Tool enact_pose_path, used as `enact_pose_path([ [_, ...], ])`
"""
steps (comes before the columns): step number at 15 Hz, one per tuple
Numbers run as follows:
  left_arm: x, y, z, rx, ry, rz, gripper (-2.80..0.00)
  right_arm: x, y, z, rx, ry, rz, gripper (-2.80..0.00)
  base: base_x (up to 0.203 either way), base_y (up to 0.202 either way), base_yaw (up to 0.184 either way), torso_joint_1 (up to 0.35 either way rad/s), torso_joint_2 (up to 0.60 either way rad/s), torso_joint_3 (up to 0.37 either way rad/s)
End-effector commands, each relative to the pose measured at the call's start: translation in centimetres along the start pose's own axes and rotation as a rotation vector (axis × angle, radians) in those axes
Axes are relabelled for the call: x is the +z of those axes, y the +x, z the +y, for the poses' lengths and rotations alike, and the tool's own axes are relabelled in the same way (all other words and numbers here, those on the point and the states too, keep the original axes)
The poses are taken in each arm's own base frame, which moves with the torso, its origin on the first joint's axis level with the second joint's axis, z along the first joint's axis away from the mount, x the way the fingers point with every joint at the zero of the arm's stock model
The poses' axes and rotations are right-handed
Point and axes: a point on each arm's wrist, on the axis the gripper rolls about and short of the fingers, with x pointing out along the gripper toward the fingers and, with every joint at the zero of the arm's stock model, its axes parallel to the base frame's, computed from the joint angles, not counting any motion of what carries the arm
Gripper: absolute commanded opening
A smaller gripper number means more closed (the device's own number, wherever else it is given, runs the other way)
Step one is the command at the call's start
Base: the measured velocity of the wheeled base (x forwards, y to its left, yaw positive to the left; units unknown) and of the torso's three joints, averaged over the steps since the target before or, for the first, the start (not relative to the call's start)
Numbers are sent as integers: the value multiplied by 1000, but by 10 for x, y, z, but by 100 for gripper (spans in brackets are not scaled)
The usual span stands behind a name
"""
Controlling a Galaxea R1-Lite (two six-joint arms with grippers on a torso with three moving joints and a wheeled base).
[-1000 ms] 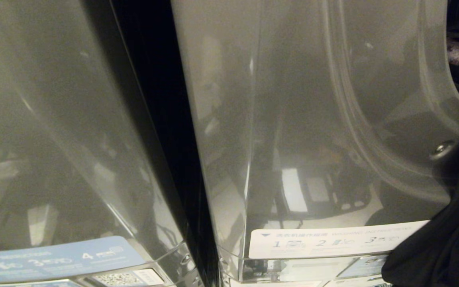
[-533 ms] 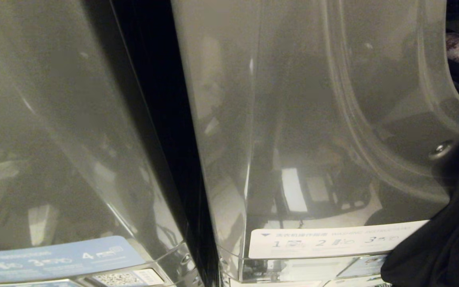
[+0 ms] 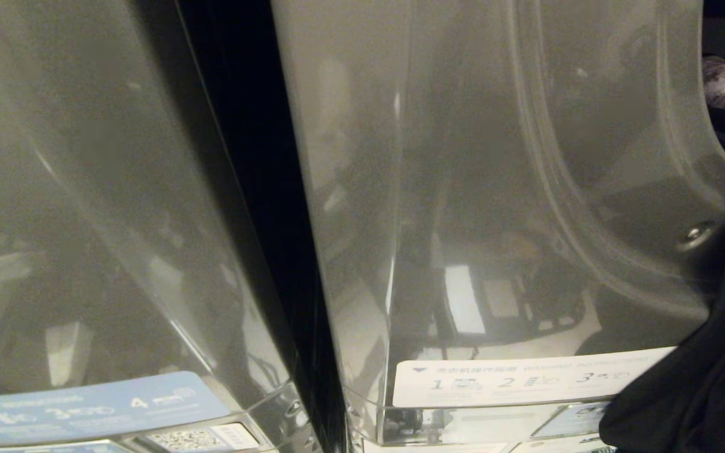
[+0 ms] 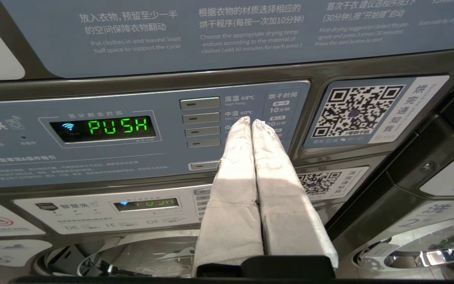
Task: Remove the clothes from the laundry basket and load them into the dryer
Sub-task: Put the clothes in the dryer
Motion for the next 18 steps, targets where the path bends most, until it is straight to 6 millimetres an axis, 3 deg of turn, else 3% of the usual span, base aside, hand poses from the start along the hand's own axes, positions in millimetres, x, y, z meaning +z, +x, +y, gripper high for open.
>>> enact_pose_path([
  [1,0,0,0,1,0,-1,-280,0,0,1,1,6,1,0,0,0,0,0,0,0],
  [4,0,0,0,1,0,-1,-280,-21,25,-1,-42,88,66,0,0,0,0,0,0,0],
  [8,0,0,0,1,0,-1,-280,-23,28,-7,-64,251,57,0,0,0,0,0,0,0],
  [12,0,0,0,1,0,-1,-280,4,1,-10,3,480,-52,0,0,0,0,0,0,0],
  [15,0,0,0,1,0,-1,-280,27,-28,-10,73,496,-126,0,0,0,0,0,0,0],
  [18,0,0,0,1,0,-1,-280,31,-42,-12,18,448,-130,0,0,0,0,0,0,0],
])
